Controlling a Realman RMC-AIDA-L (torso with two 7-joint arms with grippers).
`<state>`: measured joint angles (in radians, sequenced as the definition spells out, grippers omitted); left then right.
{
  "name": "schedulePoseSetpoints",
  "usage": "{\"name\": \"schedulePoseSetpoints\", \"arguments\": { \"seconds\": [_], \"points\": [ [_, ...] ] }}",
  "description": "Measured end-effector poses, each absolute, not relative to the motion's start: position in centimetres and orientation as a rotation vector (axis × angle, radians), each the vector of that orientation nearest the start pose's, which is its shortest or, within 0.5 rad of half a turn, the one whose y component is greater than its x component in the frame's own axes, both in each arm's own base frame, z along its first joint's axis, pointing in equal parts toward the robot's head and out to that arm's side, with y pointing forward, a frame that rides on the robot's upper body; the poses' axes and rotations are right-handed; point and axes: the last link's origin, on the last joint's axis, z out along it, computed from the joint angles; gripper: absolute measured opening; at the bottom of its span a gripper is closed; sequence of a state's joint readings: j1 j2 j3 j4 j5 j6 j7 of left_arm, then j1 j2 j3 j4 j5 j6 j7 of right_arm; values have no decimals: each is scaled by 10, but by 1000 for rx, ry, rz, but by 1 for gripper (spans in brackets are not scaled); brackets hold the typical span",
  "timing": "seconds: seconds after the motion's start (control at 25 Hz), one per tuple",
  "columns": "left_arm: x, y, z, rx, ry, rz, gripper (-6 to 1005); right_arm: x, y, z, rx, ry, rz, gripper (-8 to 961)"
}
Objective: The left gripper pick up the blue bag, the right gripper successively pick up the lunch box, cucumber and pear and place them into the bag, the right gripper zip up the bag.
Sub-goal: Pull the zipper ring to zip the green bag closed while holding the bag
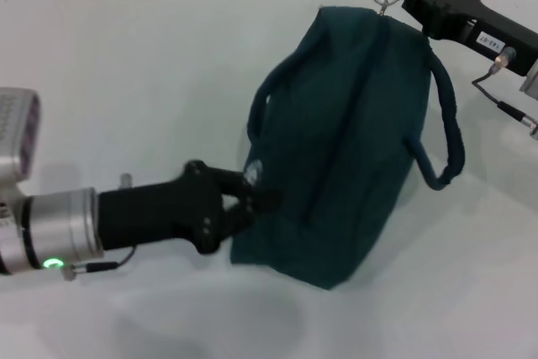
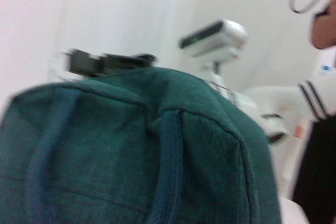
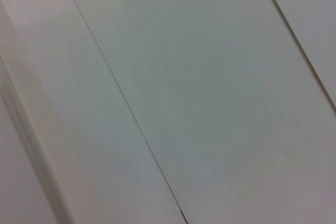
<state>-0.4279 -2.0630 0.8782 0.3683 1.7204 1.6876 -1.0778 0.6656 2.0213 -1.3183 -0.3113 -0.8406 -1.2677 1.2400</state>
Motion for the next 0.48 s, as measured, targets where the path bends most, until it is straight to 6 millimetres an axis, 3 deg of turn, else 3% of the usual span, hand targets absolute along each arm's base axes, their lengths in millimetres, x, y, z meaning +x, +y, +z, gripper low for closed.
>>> {"name": "schedulePoseSetpoints", "arguments": {
  "seconds": [0.48],
  "points": [
    [-303,261,-4,-2396,-679,-1098,103,193,385,-10,-2288,740,1360,28]
  ]
}}
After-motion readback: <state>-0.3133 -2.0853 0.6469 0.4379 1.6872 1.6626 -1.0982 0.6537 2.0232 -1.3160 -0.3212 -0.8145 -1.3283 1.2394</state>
